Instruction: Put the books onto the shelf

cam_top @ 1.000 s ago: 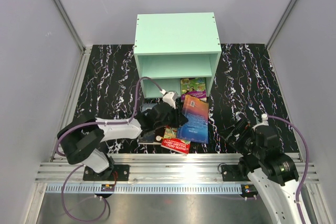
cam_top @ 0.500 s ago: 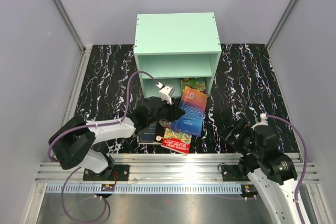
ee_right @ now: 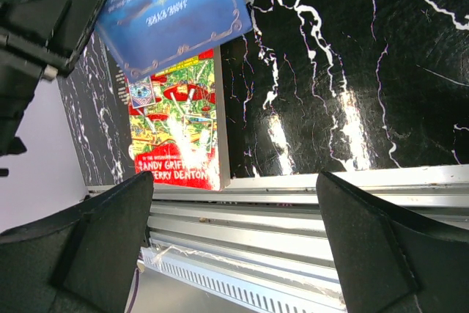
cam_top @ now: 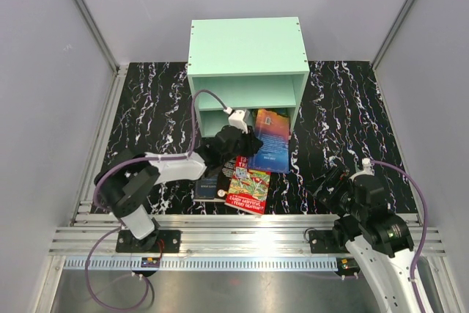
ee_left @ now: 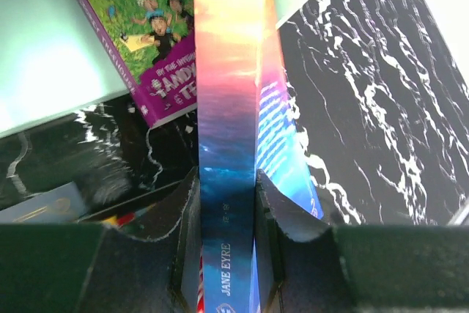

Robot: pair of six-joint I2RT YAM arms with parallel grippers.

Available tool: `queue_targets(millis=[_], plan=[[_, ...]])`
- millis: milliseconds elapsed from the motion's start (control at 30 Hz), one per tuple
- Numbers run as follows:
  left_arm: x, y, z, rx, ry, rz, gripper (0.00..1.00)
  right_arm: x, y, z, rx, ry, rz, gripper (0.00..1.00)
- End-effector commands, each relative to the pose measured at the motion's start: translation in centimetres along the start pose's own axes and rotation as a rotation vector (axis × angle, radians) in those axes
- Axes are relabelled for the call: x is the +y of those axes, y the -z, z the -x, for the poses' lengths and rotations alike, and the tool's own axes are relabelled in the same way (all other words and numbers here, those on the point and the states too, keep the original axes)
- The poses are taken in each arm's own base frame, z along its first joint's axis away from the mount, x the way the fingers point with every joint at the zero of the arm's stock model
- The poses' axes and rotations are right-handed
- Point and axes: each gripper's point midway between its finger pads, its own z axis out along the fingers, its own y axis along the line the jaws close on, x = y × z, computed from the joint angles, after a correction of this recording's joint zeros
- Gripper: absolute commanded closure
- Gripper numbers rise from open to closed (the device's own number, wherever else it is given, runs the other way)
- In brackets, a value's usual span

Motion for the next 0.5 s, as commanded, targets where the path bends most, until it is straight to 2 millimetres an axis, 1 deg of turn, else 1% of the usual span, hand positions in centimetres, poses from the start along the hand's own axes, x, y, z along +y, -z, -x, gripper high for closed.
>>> queue_targets(millis=[0,33,67,100,133,167,200,233,333,367,400,433,467], plan=[[-1.1,-2.2,6.9,-0.215,0.092,0.046,0.98,-1.8,-0.1,-1.0,0.037,0.015,-0.067,0.00],[-0.8,-2.4,7.4,-0.223,0.113,0.081,0.89,-1.8,-0.2,-1.0,0.036,0.015,-0.066,0.00],[-0.4,-2.7,6.7,-0.201,0.125,0.100,0.57,-1.8,-0.1,-1.0,0.037,0.015,-0.065,0.00],[-0.2,-2.7,6.5,-0.195,0.133,0.109,0.40,-1.7,-0.1,-1.0,0.037,0.013,-0.063,0.00],[0.0,-2.7,6.5,-0.193,0.144,0.126,0.30,-1.7,-0.1,-1.0,0.035,0.013,-0.063,0.00],[0.3,-2.6,6.2,-0.183,0.143,0.140,0.16,-1.8,-0.1,-1.0,0.037,0.013,-0.063,0.00],[0.6,-2.5,6.1,-0.178,0.146,0.158,0.05,-1.7,-0.1,-1.0,0.033,0.013,-0.060,0.00],[1.1,-2.2,6.1,-0.179,0.149,0.184,0.01,-1.7,0.0,-1.0,0.034,0.016,-0.060,0.00],[1.8,-0.8,6.4,-0.171,0.131,0.230,0.01,-1.7,0.0,-1.0,0.032,0.016,-0.056,0.00],[1.7,0.2,6.5,-0.165,0.121,0.241,0.01,-1.7,0.0,-1.0,0.028,0.016,-0.055,0.00],[2.0,0.8,6.9,-0.176,0.111,0.269,0.01,-1.7,0.0,-0.9,0.026,0.015,-0.053,0.00],[1.6,2.0,6.9,-0.161,0.076,0.281,0.01,-1.7,0.0,-1.0,0.027,0.014,-0.055,0.00],[1.3,2.7,7.1,-0.161,0.054,0.293,0.01,-1.7,0.0,-0.9,0.024,0.017,-0.054,0.00]])
